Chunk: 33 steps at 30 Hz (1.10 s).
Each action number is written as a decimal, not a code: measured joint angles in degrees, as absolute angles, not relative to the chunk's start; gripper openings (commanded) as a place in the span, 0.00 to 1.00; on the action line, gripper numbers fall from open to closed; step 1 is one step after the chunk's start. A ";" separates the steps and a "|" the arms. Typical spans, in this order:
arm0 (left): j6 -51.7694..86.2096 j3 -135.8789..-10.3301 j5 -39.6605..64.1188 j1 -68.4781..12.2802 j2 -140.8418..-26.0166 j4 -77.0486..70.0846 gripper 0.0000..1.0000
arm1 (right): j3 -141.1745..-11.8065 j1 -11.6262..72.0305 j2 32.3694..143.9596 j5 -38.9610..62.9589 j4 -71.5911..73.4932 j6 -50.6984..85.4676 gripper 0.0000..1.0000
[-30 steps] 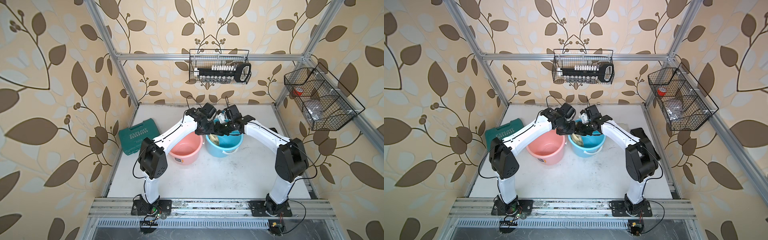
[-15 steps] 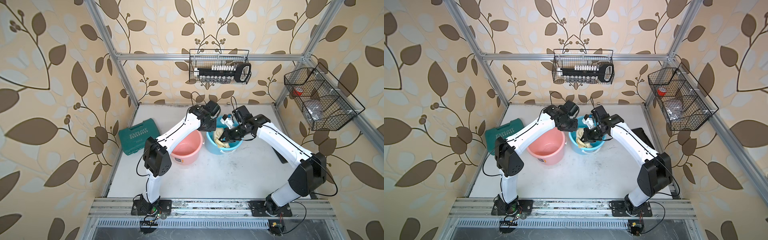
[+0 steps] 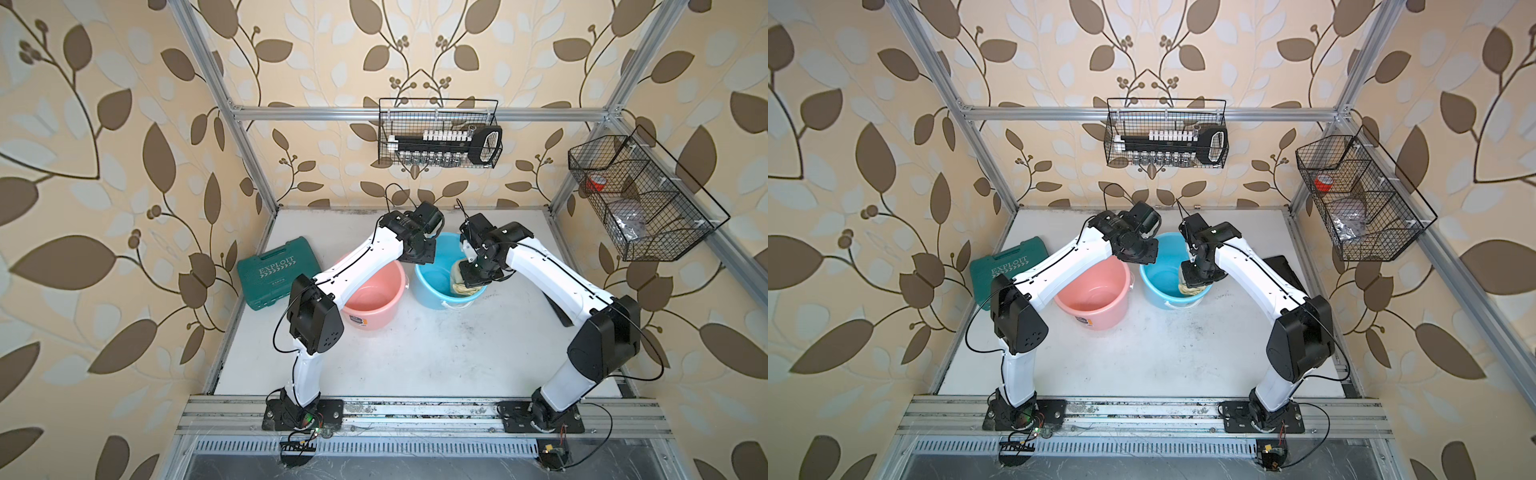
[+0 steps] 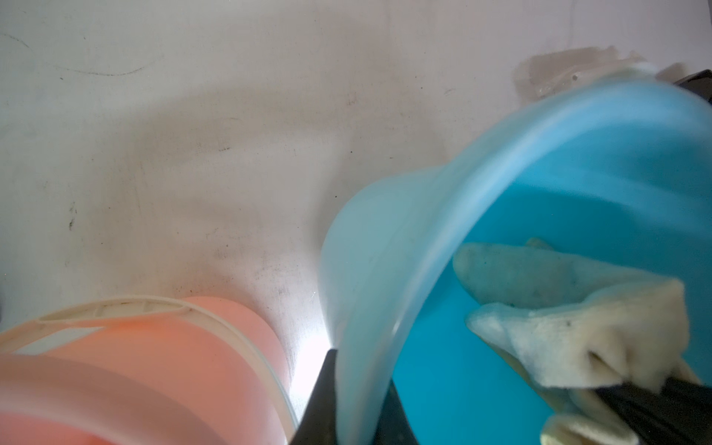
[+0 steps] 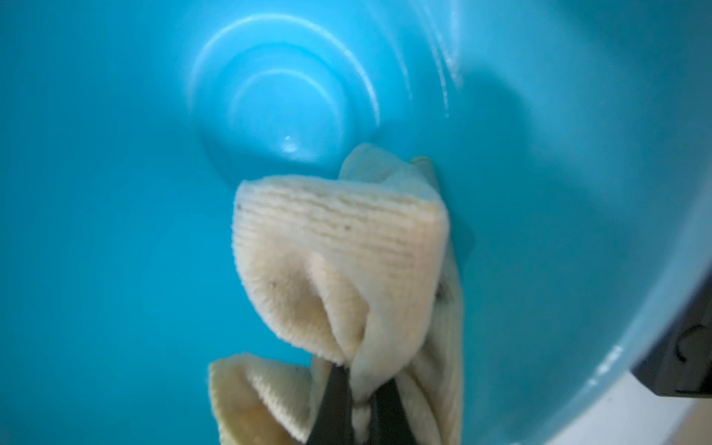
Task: Wipe the inside of the bucket with a cloth
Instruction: Wipe the dirt from the inside of the bucket.
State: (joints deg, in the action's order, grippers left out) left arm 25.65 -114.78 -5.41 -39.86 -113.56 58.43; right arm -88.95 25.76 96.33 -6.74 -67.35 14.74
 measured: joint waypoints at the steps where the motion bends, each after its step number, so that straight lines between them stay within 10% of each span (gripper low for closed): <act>1: 25.65 -114.78 -4.99 -39.86 -113.56 58.35 0.00 | -89.41 25.76 96.62 -8.67 -67.29 14.74 0.00; 11: 25.89 -112.86 -3.16 -39.66 -111.68 58.17 0.00 | -93.65 25.58 98.30 -14.20 -60.84 15.09 0.00; 24: 26.04 -111.85 -1.63 -39.55 -110.30 58.96 0.00 | -101.27 25.36 108.09 11.20 -49.01 18.28 0.00; 33: 25.78 -112.73 -5.13 -39.57 -110.30 60.18 0.00 | -101.38 25.26 107.18 -6.26 -55.11 17.69 0.00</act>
